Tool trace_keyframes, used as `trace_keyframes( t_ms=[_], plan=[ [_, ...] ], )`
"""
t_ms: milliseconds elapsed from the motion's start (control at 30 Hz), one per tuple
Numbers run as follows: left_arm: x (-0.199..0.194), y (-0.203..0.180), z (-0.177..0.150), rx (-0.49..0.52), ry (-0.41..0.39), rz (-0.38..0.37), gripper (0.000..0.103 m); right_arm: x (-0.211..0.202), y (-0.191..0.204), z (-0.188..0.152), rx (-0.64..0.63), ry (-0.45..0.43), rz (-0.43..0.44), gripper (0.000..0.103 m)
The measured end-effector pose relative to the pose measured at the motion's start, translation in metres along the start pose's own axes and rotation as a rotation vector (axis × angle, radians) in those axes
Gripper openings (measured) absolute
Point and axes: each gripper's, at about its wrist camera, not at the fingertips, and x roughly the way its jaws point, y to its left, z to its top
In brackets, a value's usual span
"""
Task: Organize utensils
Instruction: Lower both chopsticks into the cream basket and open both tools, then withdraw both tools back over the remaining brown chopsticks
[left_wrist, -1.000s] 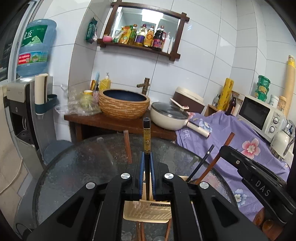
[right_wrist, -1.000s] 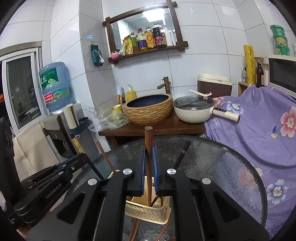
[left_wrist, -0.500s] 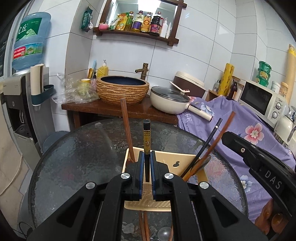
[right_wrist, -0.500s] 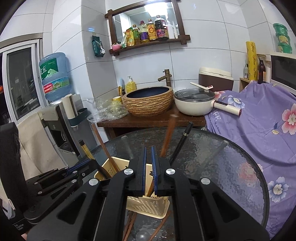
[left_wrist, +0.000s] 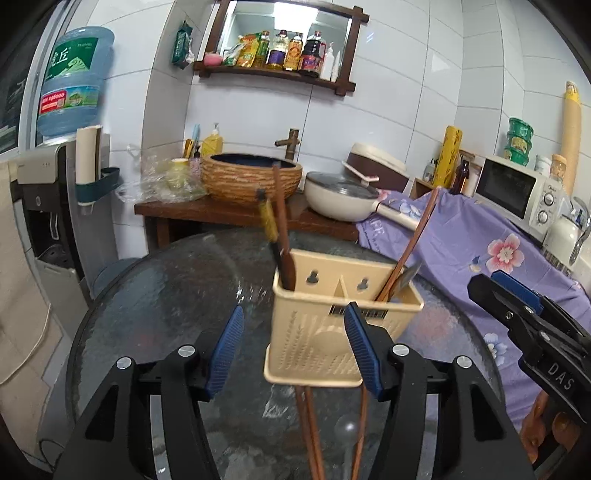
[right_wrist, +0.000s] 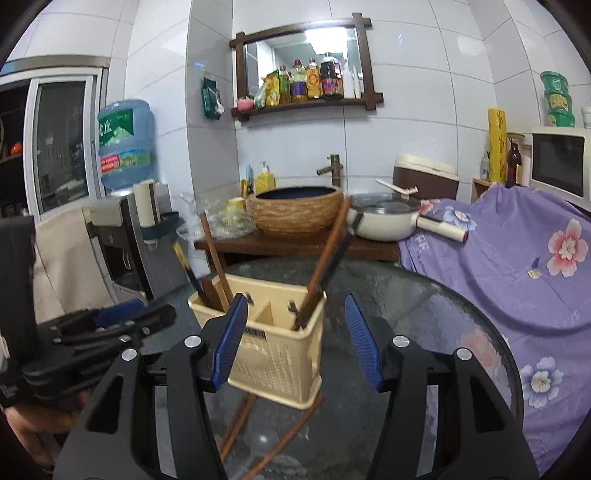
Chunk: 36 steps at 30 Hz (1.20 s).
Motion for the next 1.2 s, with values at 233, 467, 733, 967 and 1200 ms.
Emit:
trace_keyframes(
  t_ms=[233, 467, 733, 967, 1200],
  plan=[
    [0.023, 0.010, -0.050, 0.033, 0.161, 0.022, 0.054, 0.027, -0.017, -0.061, 0.049, 0.214, -0.009, 0.056],
    [0.041, 0.010, -0.094, 0.076, 0.299, 0.003, 0.044, 0.058, -0.026, -0.109, 0.104, 0.385, 0.041, 0.056],
    [0.052, 0.007, -0.105, 0.075, 0.349, -0.028, 0.039, 0.083, -0.035, -0.123, 0.172, 0.491, 0.031, 0.056],
    [0.070, -0.006, -0.106, 0.116, 0.369, -0.030, 0.037, 0.100, -0.033, -0.123, 0.178, 0.504, 0.006, 0.056],
    [0.083, -0.011, -0.110, 0.149, 0.390, -0.013, 0.035, 0.103, -0.030, -0.119, 0.148, 0.501, -0.007, 0.056]
  ],
)
